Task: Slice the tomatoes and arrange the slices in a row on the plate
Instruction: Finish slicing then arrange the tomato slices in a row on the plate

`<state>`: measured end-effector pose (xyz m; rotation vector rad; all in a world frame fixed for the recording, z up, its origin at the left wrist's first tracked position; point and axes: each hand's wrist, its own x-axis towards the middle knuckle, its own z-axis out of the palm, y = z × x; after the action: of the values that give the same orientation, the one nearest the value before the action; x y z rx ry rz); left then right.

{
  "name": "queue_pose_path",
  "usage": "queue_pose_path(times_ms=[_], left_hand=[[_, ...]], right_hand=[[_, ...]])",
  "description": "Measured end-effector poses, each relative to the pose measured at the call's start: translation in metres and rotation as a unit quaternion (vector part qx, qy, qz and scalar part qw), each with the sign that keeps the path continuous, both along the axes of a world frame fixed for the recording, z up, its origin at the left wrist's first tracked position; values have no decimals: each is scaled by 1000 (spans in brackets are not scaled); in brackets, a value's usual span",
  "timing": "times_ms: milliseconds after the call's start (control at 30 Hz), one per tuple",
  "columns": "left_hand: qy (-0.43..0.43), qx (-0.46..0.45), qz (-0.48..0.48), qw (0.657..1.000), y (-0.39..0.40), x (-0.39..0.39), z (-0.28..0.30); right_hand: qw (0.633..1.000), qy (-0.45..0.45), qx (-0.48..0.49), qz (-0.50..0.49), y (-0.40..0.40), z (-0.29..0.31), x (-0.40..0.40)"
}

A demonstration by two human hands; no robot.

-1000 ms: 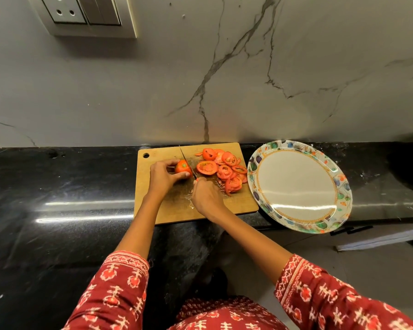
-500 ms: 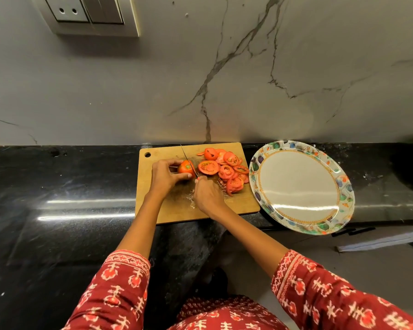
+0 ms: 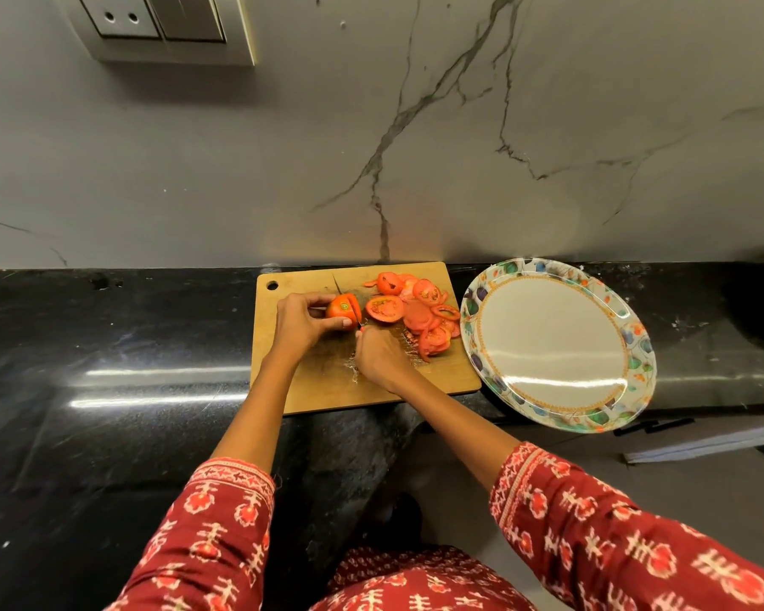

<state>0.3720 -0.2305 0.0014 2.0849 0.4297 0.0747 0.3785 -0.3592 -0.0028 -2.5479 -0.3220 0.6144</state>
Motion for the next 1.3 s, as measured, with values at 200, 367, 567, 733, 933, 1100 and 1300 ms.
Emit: queue_pose_path(times_ms=[200, 367, 567, 733, 933, 1100, 1300], left_hand=[[3, -23, 9, 1000, 3, -2, 0], [1, -23, 2, 1000, 1, -2, 1], [11, -41, 11, 999, 5, -1, 0], [14, -58, 24, 998, 5, -2, -2], [28, -51, 19, 998, 7, -1, -4], [33, -38, 22, 998, 4, 0, -4], [32, -28, 15, 999, 1, 0, -3]], right_hand=[[999, -19, -38, 9, -7, -7, -10], [999, -9, -43, 1, 2, -5, -2], [996, -39, -67, 30, -19, -16, -19], [994, -59, -88, 37, -32, -22, -32], [996, -47, -70, -15, -37, -17, -28], [997, -59, -37, -23, -35, -11, -21], [997, -49, -42, -41, -33, -10, -15]])
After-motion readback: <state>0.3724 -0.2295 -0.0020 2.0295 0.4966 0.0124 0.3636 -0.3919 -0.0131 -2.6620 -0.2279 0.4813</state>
